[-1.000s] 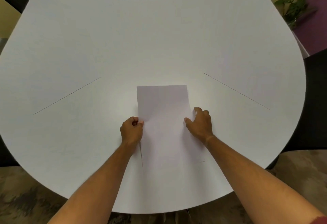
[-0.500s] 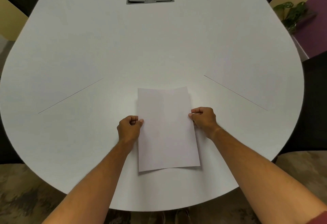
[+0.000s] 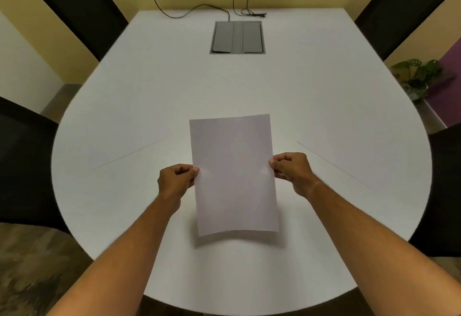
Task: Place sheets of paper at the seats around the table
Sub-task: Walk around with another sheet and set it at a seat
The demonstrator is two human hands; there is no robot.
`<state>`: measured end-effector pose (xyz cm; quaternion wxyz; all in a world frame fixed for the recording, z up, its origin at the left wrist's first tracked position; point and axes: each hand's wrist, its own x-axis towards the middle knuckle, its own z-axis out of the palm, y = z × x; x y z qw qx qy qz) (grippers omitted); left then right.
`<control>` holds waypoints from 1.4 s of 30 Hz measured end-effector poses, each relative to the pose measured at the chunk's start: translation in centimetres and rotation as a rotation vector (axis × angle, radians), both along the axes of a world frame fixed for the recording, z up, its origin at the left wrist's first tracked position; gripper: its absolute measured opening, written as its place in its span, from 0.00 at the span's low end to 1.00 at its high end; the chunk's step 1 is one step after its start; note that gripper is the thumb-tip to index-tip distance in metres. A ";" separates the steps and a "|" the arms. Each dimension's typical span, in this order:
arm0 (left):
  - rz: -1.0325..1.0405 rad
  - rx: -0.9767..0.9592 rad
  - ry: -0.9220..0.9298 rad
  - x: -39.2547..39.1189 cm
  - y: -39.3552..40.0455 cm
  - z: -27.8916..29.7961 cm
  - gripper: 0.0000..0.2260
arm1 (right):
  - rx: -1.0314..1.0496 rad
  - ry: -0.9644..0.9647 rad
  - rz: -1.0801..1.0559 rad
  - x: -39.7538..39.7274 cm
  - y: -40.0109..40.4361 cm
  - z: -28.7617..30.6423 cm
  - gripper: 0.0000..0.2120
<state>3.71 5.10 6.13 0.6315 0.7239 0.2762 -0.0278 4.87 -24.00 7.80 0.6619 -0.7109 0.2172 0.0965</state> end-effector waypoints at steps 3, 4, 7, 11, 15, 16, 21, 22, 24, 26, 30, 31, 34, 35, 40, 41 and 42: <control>0.037 -0.010 -0.046 -0.8 1.4 2.6 0.04 | 0.039 -0.069 0.086 0.5 1.2 2.5 0.04; 0.052 -0.015 -0.064 -1.2 2.0 3.6 0.03 | 0.052 -0.087 0.119 0.7 1.6 3.3 0.04; 0.090 -0.014 -0.107 -2.6 4.1 6.5 0.03 | 0.083 -0.128 0.219 1.2 3.4 5.5 0.05; 0.153 -0.009 -0.141 -5.3 7.4 10.1 0.02 | 0.107 -0.179 0.347 1.5 7.0 8.1 0.04; 0.269 0.030 -0.180 -8.9 11.1 12.8 0.02 | 0.127 -0.235 0.456 1.2 11.9 10.5 0.04; 0.304 0.040 -0.189 -9.8 12.2 13.3 0.02 | 0.139 -0.244 0.479 1.0 13.3 11.1 0.04; 0.483 0.090 -0.254 -15.1 16.8 15.9 0.02 | 0.180 -0.275 0.599 -0.5 20.5 13.4 0.02; 0.520 0.091 -0.270 -16.5 17.9 16.4 0.02 | 0.184 -0.279 0.635 -1.0 22.3 13.9 0.03; 0.583 0.092 -0.289 -19.4 20.4 17.3 0.02 | 0.189 -0.292 0.710 -2.2 25.9 14.7 0.04; 0.642 0.088 -0.305 -22.4 23.0 17.9 0.02 | 0.202 -0.304 0.775 -3.8 29.6 15.3 0.03; 0.741 0.078 -0.334 -28.9 28.4 18.7 0.03 | 0.229 -0.327 0.877 -8.2 37.1 16.1 0.02; 0.764 0.079 -0.343 -30.5 29.9 18.9 0.04 | 0.231 -0.337 0.900 -9.5 39.0 16.3 0.02; 0.821 0.103 -0.358 -35.3 34.9 19.3 0.05 | 0.221 -0.354 0.952 -13.4 44.7 16.9 0.04; 0.835 0.112 -0.357 -36.8 36.6 19.5 0.04 | 0.220 -0.357 0.962 -14.7 46.6 17.1 0.04; 0.872 0.152 -0.341 -42.9 44.9 20.2 0.04 | 0.245 -0.390 0.986 -20.5 55.2 18.2 0.04; 0.876 0.156 -0.339 -43.9 46.4 20.3 0.04 | 0.245 -0.394 0.991 -21.4 56.7 18.3 0.04; 0.880 0.157 -0.339 -44.6 47.7 20.3 0.04 | 0.243 -0.396 0.997 -22.1 58.1 18.3 0.06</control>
